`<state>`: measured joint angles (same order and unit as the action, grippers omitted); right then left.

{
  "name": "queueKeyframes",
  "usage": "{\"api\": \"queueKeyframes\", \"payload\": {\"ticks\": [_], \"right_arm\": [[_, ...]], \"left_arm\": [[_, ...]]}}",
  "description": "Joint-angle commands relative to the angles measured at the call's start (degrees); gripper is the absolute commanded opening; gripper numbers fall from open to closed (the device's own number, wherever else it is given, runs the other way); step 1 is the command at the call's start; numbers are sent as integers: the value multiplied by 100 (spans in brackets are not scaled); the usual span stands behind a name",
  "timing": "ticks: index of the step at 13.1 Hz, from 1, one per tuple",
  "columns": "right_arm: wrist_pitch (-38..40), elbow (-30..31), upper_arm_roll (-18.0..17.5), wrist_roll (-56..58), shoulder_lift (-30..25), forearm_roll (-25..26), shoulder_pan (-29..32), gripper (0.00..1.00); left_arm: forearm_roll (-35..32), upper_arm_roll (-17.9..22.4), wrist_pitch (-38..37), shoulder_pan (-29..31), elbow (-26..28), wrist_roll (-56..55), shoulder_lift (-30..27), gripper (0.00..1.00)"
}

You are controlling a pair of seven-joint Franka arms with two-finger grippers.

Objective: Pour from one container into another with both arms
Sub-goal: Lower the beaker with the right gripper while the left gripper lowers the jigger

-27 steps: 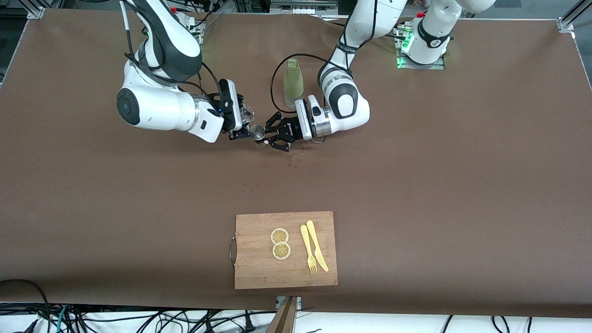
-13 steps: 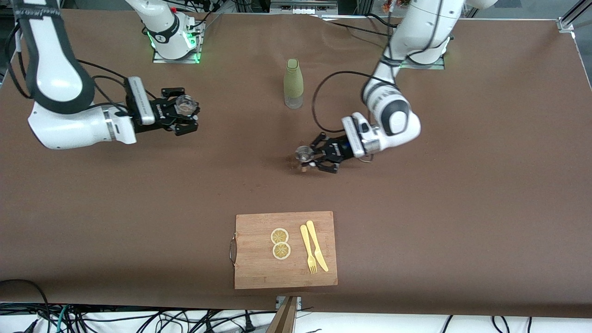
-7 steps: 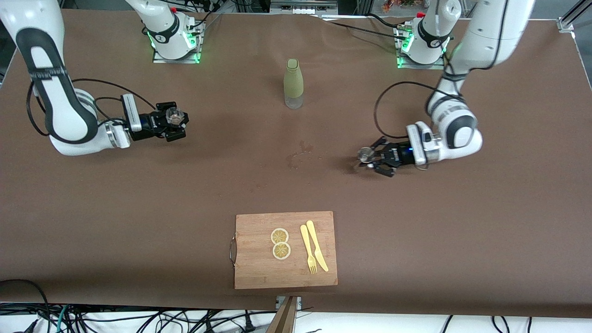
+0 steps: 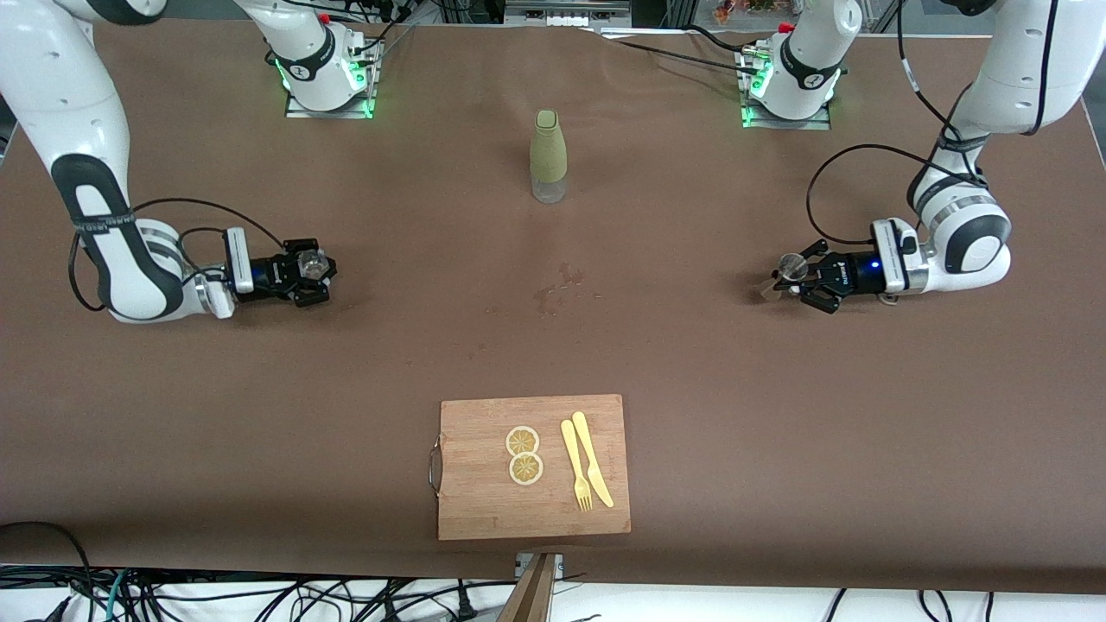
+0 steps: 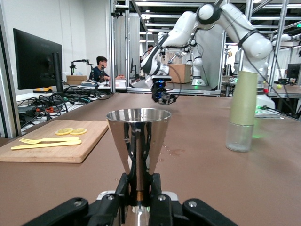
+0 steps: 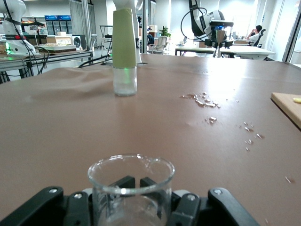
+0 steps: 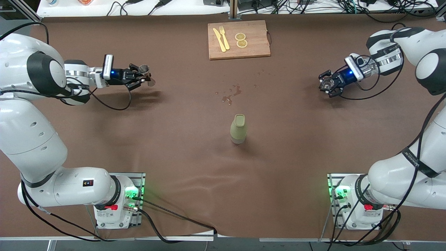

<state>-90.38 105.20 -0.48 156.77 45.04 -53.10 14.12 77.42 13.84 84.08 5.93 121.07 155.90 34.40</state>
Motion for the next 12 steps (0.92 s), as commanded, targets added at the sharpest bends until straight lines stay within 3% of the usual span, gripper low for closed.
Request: {"api": "queueKeyframes", "payload": {"ticks": [1, 3, 6, 7, 8, 9, 12], "right_arm": [[197, -833, 31, 328, 672, -287, 12, 0], [126, -861, 66, 319, 865, -639, 21, 0], [126, -835, 66, 319, 981, -606, 12, 0], [135, -835, 66, 310, 981, -536, 12, 22], [126, -835, 66, 301, 954, -422, 12, 93], [126, -843, 118, 266, 893, -316, 12, 100], [48, -826, 312, 47, 560, 148, 12, 100]], "left_arm": [[-350, -4, -506, 224, -504, 546, 531, 0], [-665, 40, -603, 408, -811, 643, 760, 0], [-816, 127, -788, 541, -1190, 932, 1261, 0], [-886, 180, -788, 541, -1225, 986, 1332, 0], [-939, 190, -814, 558, -1226, 1012, 1376, 0], [-1000, 242, -823, 576, -1252, 1030, 1394, 0], [-1370, 566, -1148, 664, -1664, 1030, 1517, 0]]}}
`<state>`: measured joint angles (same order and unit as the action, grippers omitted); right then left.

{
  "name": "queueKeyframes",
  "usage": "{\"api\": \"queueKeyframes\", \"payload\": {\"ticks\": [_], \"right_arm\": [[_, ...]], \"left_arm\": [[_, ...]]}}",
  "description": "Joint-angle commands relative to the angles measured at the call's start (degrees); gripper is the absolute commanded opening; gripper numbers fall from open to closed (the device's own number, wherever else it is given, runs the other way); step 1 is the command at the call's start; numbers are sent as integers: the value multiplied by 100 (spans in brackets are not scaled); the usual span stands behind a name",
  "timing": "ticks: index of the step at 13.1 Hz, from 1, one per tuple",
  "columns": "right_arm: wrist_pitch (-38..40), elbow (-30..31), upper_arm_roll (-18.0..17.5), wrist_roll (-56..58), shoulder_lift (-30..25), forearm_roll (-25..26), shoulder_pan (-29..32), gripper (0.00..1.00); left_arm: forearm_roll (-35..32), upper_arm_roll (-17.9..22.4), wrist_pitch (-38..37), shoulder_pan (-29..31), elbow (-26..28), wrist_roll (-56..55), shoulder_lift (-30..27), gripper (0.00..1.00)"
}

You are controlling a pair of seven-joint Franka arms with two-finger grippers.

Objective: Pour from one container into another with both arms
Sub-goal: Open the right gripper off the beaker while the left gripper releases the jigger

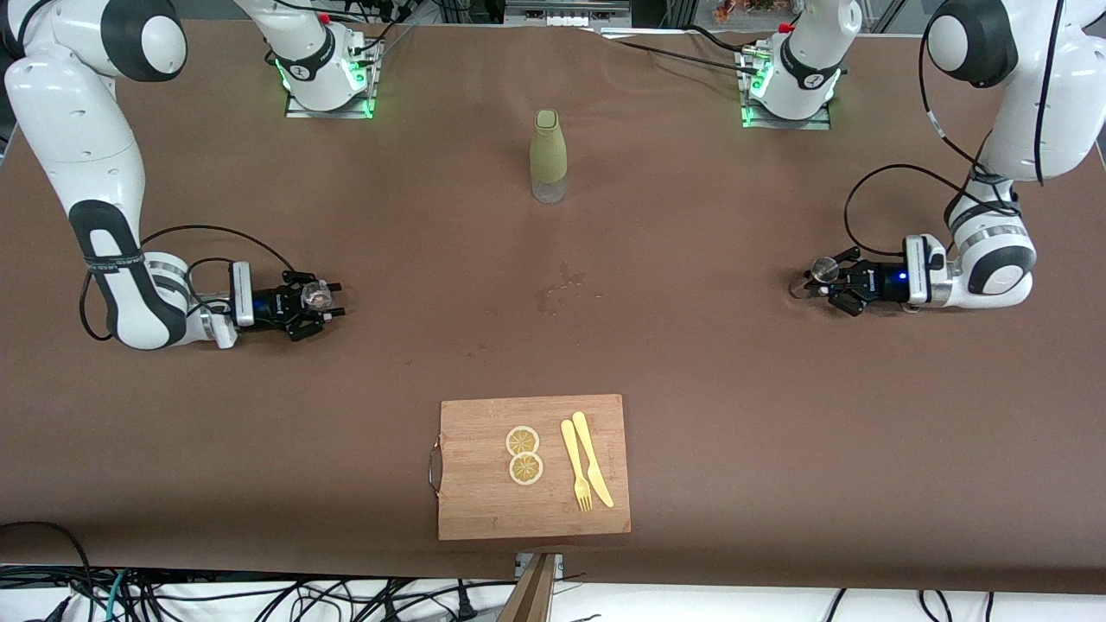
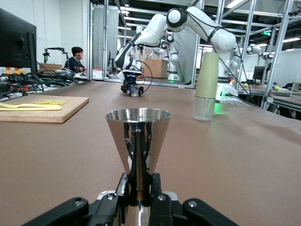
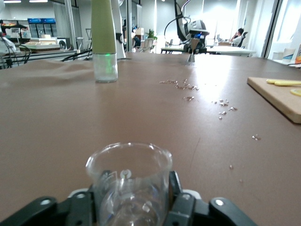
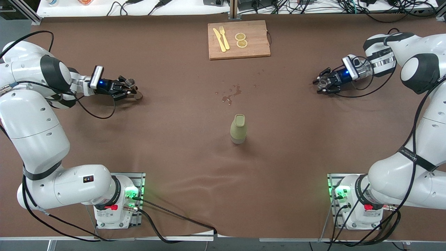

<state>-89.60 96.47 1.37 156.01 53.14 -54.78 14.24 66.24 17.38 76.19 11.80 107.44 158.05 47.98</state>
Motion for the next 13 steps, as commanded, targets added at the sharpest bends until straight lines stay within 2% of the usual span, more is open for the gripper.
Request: {"api": "queueKeyframes", "payload": {"ticks": [1, 6, 12, 13], "right_arm": [[-136, 56, 196, 27, -452, 580, 26, 100], [-847, 556, 372, -1034, -1751, 1732, 325, 100], [-919, 943, 487, -4301, -3545, 3121, 308, 100], [-893, 953, 487, -4838, -3739, 3340, 299, 100]], "left_arm": [[-270, 291, -359, 94, -320, 850, 194, 0], [-410, 354, -385, 217, -566, 1228, 537, 0], [-402, 345, -394, 322, -566, 1307, 555, 0], [-410, 354, -394, 332, -584, 1307, 563, 11]]}}
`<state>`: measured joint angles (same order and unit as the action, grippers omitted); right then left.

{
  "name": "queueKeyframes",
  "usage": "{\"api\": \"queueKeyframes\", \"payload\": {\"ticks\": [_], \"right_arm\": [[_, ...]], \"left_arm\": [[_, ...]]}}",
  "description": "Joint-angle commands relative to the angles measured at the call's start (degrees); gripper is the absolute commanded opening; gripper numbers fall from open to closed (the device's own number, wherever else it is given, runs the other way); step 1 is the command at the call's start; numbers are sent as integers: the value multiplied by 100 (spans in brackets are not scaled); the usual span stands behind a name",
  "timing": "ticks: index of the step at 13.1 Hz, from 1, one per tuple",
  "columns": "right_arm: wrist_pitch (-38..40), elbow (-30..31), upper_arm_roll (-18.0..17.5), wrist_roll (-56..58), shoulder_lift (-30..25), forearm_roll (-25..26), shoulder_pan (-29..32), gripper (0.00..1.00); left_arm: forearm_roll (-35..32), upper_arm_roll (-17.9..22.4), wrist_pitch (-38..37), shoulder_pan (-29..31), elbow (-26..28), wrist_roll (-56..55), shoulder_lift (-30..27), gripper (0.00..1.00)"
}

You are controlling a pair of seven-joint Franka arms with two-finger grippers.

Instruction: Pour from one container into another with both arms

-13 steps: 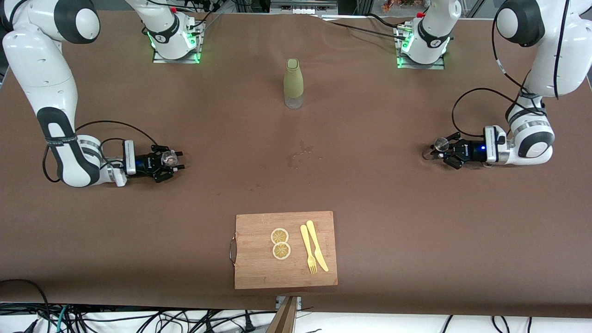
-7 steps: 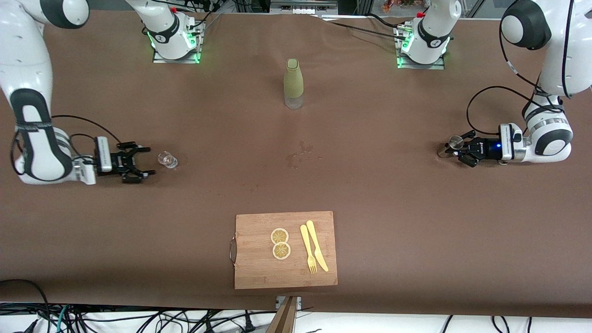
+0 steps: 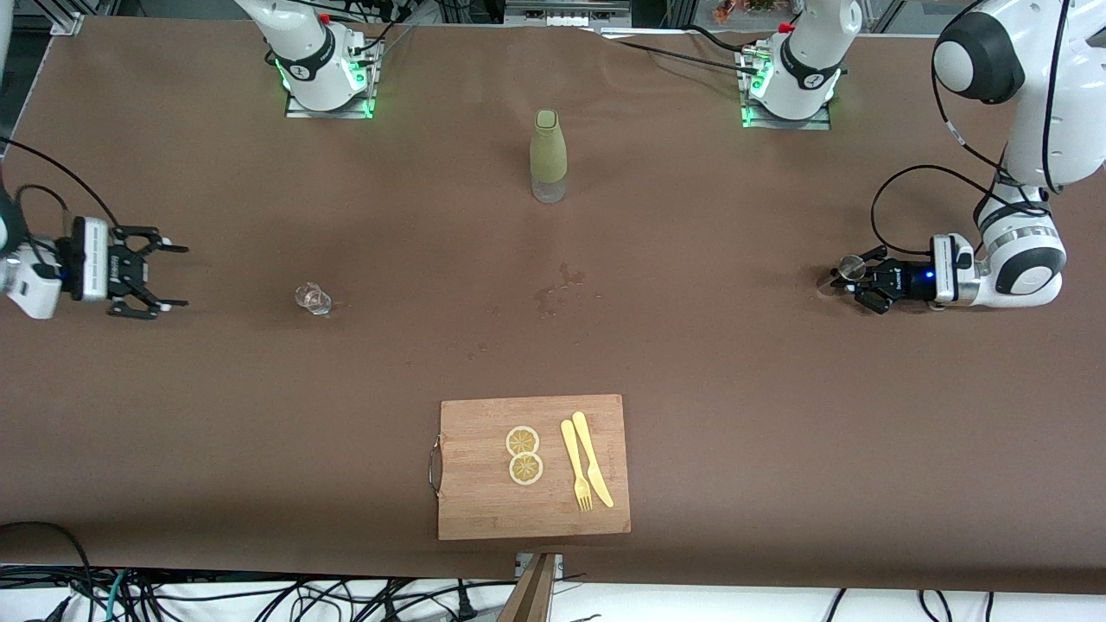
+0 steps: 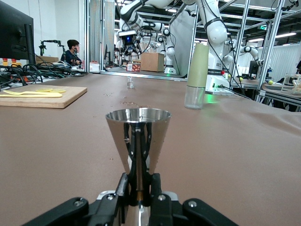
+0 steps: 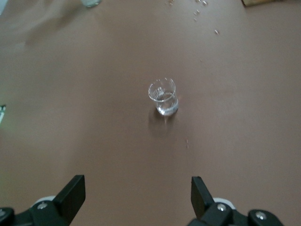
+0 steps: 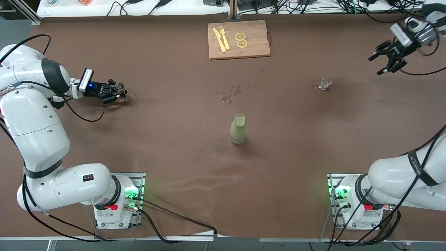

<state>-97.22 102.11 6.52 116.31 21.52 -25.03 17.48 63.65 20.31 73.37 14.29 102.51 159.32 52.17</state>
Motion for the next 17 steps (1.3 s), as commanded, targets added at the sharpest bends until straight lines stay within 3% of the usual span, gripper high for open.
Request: {"api": "queueKeyframes", "payload": {"ticks": [1, 3, 4, 8, 11, 17], "right_arm": [[-104, 389, -28, -1378, -770, 550, -43, 100], [-43, 389, -28, -2284, -1113, 910, -122, 100], [62, 380, -28, -2767, -1271, 1095, -174, 100], [483, 301, -28, -4824, -1975, 1886, -666, 100], [818, 292, -19, -6553, -2379, 2317, -1053, 100], [942, 204, -36, -10244, -2512, 2652, -1765, 100]], "left_arm": [[-159, 69, -112, 82, -117, 1181, 136, 28], [-255, 69, -121, 91, -196, 1181, 135, 60], [-265, 69, -121, 91, -196, 1181, 135, 98], [-361, 332, -138, 118, -205, 1111, -22, 100], [-843, 596, -51, 118, -205, 358, -540, 100], [-2354, 685, 906, 127, -100, -2821, -2550, 100]]}}
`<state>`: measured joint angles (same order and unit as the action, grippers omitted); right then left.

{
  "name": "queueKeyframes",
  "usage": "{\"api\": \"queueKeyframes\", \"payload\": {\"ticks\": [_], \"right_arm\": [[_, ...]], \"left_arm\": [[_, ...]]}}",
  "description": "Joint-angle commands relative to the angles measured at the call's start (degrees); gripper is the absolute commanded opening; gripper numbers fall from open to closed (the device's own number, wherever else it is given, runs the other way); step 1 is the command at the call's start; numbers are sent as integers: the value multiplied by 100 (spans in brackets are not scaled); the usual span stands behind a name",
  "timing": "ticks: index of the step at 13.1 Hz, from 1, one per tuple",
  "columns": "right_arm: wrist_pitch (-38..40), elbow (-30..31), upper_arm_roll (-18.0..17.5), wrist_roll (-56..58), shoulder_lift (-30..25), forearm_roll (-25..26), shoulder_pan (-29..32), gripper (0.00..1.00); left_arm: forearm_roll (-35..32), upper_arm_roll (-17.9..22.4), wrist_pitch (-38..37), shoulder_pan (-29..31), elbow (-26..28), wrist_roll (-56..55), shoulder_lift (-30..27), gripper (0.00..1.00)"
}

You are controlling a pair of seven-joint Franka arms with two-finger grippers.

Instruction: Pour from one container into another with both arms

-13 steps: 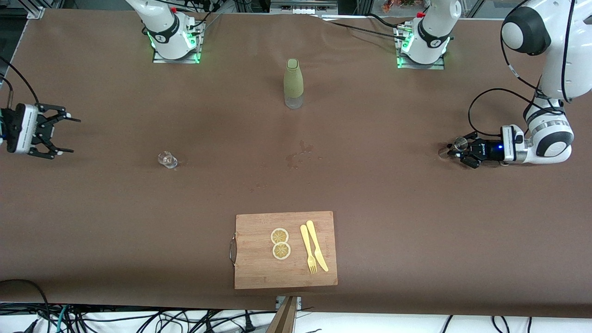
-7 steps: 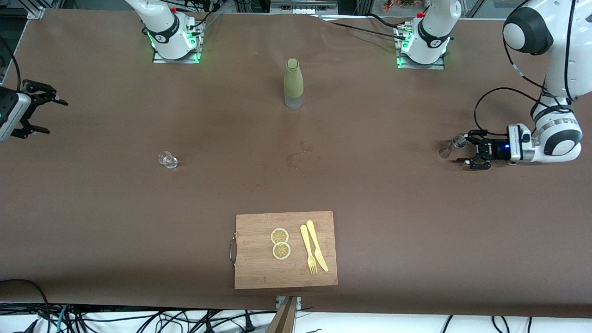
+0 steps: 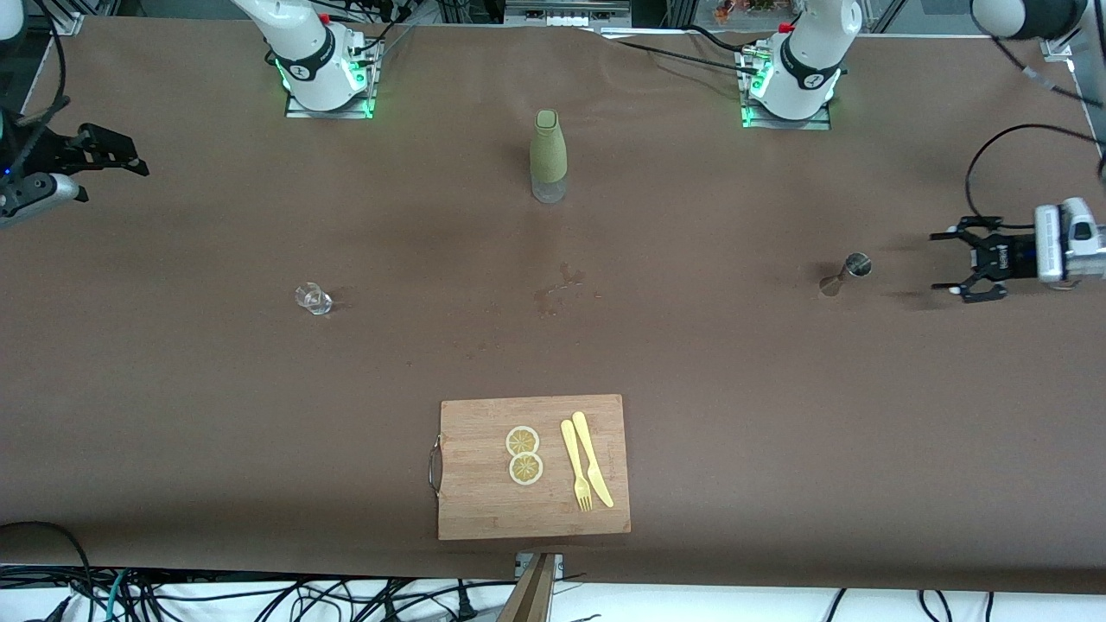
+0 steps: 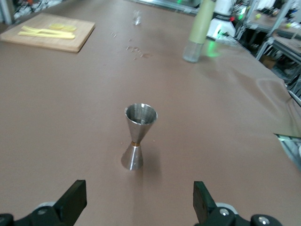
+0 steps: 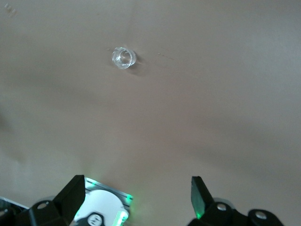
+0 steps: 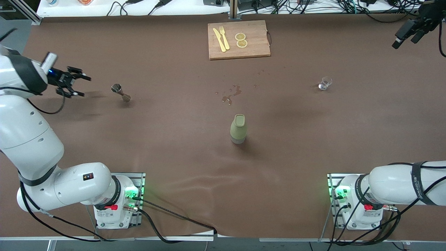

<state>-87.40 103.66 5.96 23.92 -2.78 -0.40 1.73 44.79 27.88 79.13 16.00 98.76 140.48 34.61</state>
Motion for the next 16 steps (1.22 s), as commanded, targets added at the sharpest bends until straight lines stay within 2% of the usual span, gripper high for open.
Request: {"api": "queueKeyframes", "payload": {"ticks": [1, 5, 7, 10, 12, 14, 16], "right_arm": [[-101, 40, 20, -1865, -82, 232, -295, 100], [-171, -171, 37, -3031, -144, 277, -314, 100], [-530, -337, 72, -2929, -144, 259, -261, 100], [-917, -760, -32, -2638, -48, 233, -183, 100], [-797, -769, -252, -2629, -47, 233, -112, 100], [-674, -812, -279, -2603, 49, 224, -77, 100], [-480, -1022, -375, -2621, 181, 215, 46, 100]], "left_arm": [[-698, -98, 409, -79, 301, -1457, -1093, 100], [-1665, -519, 655, -167, 538, -3733, -2350, 100], [-1991, -730, 674, -211, 757, -4745, -2826, 100], [-2394, -1090, 682, -316, 820, -6159, -3371, 100], [-2772, -1345, 682, -457, 811, -7389, -3714, 100], [-3107, -1670, 691, -571, 768, -8663, -3969, 100], [-3440, -1776, 726, -948, 724, -9929, -4180, 100]]}}
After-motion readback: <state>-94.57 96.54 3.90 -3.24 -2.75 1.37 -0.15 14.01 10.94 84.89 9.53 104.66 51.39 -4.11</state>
